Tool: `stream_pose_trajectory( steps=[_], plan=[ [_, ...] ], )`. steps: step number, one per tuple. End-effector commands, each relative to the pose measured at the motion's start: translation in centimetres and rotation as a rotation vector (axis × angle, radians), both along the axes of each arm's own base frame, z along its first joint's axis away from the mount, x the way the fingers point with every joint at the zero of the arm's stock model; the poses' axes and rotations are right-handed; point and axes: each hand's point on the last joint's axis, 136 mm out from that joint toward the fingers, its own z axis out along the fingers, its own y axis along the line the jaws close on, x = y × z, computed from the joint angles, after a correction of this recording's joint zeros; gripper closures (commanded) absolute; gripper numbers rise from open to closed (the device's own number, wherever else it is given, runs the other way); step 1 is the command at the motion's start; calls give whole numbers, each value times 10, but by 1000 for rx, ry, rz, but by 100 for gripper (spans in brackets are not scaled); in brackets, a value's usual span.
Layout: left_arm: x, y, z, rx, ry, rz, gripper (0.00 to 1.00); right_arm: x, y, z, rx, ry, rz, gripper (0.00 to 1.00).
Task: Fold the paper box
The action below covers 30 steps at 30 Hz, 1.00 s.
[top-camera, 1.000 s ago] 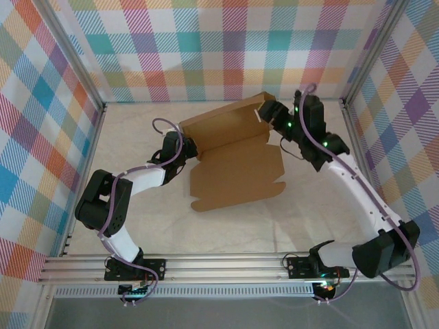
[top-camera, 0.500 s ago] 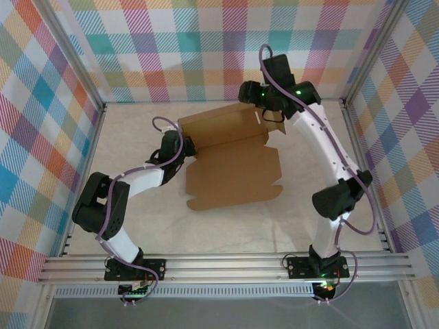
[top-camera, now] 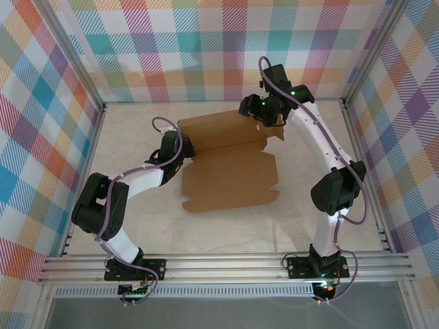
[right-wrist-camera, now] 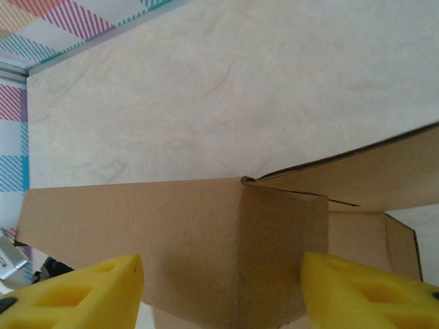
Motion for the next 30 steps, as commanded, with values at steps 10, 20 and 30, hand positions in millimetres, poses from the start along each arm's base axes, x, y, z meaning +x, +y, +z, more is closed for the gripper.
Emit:
stream_pose_trajectory(
  steps=[10,20,30],
  plan=[
    [5,-11,36,-77,-98,-20,100,-6,27,20,223,22,52,65],
    [5,-12,34,-76,-93,-27,100,-5,22,24,210,1,36,99],
    [6,-13,33,-78,-88,-27,100,-4,20,28,204,-17,32,96]
  ],
)
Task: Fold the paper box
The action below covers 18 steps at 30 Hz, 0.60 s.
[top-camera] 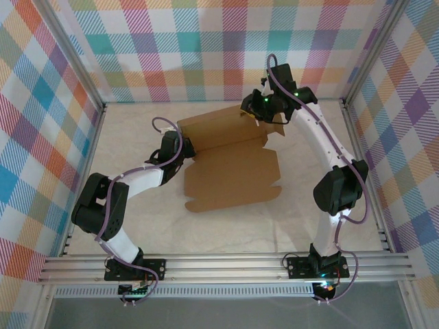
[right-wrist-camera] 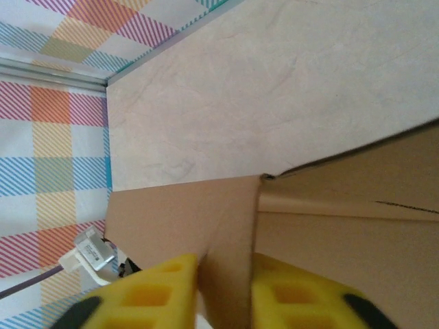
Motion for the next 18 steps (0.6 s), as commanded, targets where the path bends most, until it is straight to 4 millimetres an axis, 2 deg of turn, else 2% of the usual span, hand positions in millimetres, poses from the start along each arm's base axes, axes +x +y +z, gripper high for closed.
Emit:
stream_pose_trajectory(
  steps=[1,3,4,6,9,13,18],
  plan=[
    [6,-10,32,-65,-85,-16,100,-12,0,11,-7,-23,19,100],
    [6,-10,31,-64,-80,-13,100,-12,-2,12,-14,-31,14,100],
    [7,-10,30,-64,-74,-11,100,-12,-3,13,-16,-34,12,96],
    [8,-8,27,-62,-52,6,100,-14,-4,18,-11,-51,11,63],
    [9,-6,18,-57,-10,25,100,-19,-7,28,-7,-88,5,44],
    [12,-4,11,-72,33,33,100,-31,-21,43,-40,-165,-9,32],
    [14,-8,5,-109,71,-1,100,-43,-57,56,-107,-288,-78,29]
  ],
)
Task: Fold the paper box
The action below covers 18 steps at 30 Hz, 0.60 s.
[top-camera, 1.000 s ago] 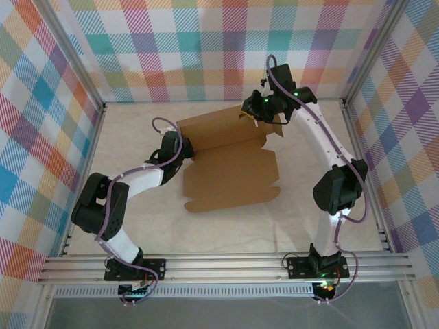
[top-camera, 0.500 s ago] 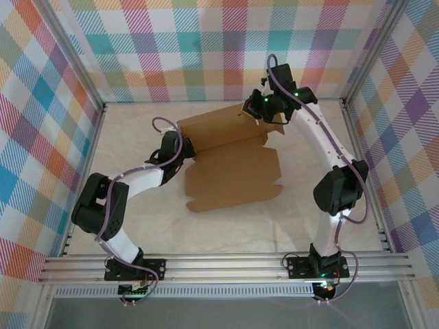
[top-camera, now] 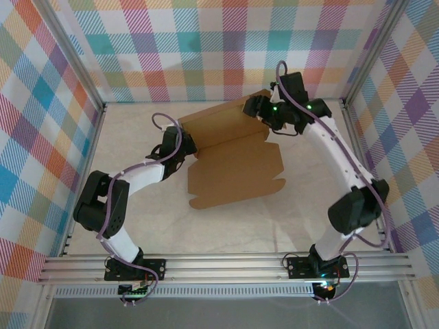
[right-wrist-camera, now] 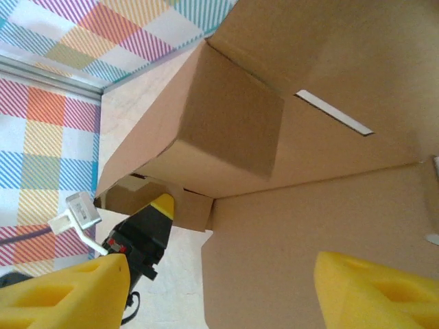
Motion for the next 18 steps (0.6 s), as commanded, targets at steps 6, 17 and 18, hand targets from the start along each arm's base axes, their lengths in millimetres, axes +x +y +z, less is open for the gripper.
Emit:
stream_pose_trajectory(
  steps=[6,17,18],
  plan=[
    [9,-7,-4,-142,69,-49,100,-12,-47,17,-82,-198,-15,35],
    [8,-15,1,-182,88,-83,100,-5,-41,-41,-271,-154,118,39],
    [8,-15,2,-185,87,-83,100,-4,-38,-45,-272,-149,131,39]
  ],
)
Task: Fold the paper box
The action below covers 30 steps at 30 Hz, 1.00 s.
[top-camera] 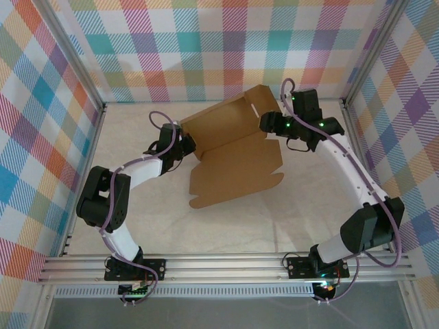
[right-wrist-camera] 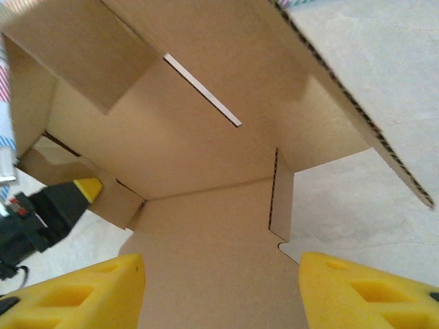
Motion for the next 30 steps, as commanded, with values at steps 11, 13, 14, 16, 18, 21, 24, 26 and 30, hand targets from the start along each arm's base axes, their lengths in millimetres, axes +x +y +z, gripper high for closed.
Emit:
stream_pose_trajectory(
  steps=[11,13,14,16,18,21,24,26,30],
  plan=[
    [6,-11,21,-79,-25,-24,100,12,39,-42,-153,52,178,45],
    [7,-12,21,-89,-24,-24,100,10,43,-54,-186,84,201,47],
    [7,-13,22,-91,-25,-27,100,9,46,-59,-198,95,215,48],
    [7,-13,23,-99,-24,-27,100,6,47,-72,-226,132,227,49],
    [6,-15,23,-109,-22,-29,100,5,45,-83,-243,169,218,51],
    [6,-16,23,-118,-21,-32,100,4,40,-91,-266,199,200,52],
    [6,-14,22,-105,-21,-25,100,3,40,-71,-237,142,190,51],
    [6,-11,20,-84,-18,-22,100,2,43,-50,-201,78,196,46],
    [6,-4,15,-25,-6,-15,100,-8,45,2,-112,-98,219,37]
  ],
)
